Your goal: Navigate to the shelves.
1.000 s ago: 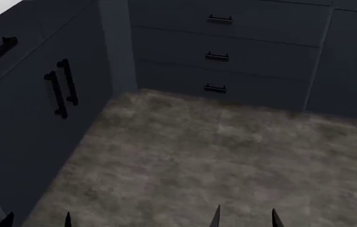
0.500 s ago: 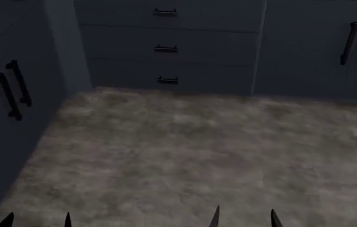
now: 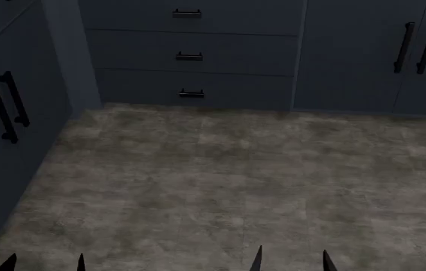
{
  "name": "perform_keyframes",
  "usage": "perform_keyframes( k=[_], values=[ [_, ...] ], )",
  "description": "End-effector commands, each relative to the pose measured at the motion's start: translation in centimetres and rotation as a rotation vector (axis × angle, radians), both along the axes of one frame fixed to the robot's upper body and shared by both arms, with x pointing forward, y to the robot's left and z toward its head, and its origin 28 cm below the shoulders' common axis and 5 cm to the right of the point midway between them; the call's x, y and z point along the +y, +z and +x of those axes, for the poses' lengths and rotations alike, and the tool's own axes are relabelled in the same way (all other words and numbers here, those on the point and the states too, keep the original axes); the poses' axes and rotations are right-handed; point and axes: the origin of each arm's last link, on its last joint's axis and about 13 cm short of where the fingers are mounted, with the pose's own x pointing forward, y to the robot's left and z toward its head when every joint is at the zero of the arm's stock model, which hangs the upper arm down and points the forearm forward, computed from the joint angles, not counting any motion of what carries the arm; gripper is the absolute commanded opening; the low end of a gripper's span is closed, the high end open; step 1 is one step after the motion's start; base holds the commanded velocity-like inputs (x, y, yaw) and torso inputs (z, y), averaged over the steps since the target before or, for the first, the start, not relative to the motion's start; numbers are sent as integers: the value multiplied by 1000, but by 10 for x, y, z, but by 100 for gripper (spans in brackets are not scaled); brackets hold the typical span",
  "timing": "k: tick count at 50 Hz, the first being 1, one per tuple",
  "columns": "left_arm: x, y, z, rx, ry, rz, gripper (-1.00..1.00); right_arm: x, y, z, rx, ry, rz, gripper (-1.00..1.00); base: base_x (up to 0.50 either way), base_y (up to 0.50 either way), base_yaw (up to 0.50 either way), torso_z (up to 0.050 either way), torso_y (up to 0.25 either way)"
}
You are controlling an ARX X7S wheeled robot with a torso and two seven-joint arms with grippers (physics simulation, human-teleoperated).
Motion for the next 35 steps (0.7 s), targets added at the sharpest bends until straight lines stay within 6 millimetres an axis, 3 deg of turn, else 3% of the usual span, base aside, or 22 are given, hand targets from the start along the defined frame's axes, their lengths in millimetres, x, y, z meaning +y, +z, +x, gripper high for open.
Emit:
perform_keyframes(
  k=[1,35],
  values=[
    [0,0,3,-34,-14,-14,100,1,2,1,11,29,10,100,0,0,0,0,0],
    [-1,-1,5,-35,-18,-7,100,-1,3,1,-4,40,25,100,22,-352,0,0,0]
  ],
)
